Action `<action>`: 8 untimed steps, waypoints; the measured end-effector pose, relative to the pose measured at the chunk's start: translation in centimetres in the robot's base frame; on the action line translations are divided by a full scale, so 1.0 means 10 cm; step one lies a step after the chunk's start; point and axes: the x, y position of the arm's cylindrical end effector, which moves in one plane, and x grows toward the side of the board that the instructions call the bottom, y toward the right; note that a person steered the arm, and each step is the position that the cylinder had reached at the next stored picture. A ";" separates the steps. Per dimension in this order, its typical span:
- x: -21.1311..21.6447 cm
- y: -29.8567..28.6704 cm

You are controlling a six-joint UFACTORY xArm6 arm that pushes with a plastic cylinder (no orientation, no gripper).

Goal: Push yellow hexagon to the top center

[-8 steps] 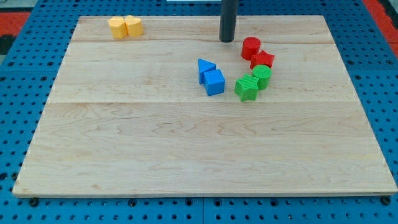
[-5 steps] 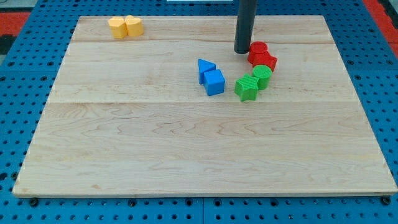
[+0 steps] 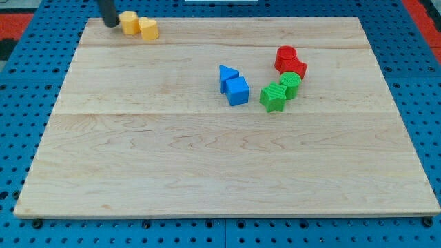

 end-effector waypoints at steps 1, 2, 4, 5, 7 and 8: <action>0.03 0.03; 0.44 0.50; -0.04 -0.27; -0.08 0.37; 0.44 2.13; 0.51 2.15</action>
